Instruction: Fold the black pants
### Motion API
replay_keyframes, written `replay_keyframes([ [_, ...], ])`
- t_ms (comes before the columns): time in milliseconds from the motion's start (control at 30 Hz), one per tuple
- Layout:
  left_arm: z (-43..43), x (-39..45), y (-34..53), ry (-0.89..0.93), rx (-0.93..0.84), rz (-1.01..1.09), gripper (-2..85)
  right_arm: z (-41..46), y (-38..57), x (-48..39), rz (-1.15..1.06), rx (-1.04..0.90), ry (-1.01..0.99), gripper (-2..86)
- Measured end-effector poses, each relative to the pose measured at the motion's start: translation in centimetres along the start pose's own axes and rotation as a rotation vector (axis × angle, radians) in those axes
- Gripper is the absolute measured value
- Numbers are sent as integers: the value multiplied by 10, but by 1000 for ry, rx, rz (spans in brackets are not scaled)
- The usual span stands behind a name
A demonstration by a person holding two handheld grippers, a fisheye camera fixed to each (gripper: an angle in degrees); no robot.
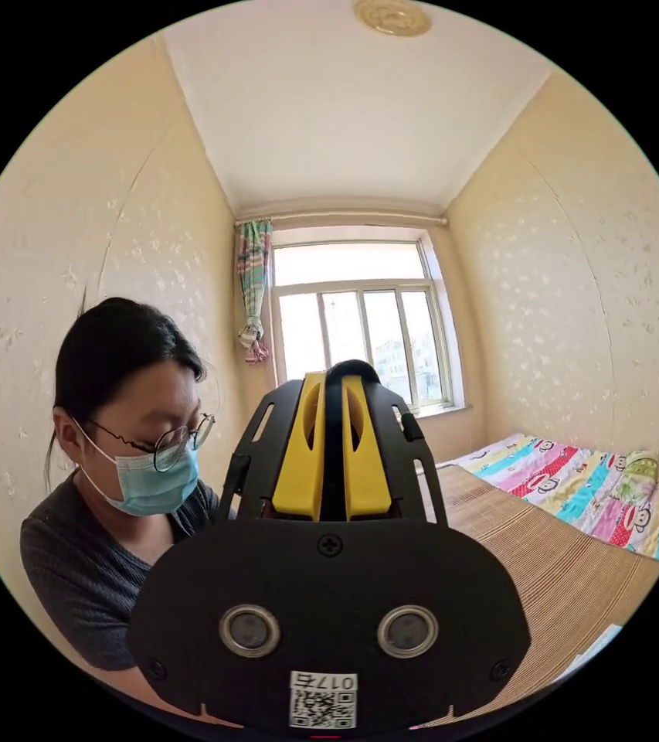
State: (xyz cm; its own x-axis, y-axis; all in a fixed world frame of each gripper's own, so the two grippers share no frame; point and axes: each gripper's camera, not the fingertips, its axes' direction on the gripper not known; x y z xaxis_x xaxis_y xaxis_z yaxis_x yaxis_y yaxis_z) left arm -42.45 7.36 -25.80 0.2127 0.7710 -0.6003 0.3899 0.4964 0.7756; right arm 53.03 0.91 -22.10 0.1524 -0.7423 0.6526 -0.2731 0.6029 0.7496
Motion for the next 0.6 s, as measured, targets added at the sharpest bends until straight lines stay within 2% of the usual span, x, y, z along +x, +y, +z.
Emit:
replay_keyframes([
  [100,17,-4,-7,-88,-1,-25,41,9,-1,19,42,-16,85,15],
  [133,21,-10,-7,-103,-10,-44,42,14,4,41,118,-28,110,15],
  [200,44,-51,1,-171,-83,-161,42,23,16,88,244,-49,115,14],
  [333,88,-139,15,-337,-243,-234,41,59,48,225,533,-147,179,13],
  [467,128,-256,54,-477,-460,-395,41,123,96,312,564,-424,407,13],
  [600,123,-317,143,-601,-691,-516,41,165,182,328,550,-630,429,15],
])
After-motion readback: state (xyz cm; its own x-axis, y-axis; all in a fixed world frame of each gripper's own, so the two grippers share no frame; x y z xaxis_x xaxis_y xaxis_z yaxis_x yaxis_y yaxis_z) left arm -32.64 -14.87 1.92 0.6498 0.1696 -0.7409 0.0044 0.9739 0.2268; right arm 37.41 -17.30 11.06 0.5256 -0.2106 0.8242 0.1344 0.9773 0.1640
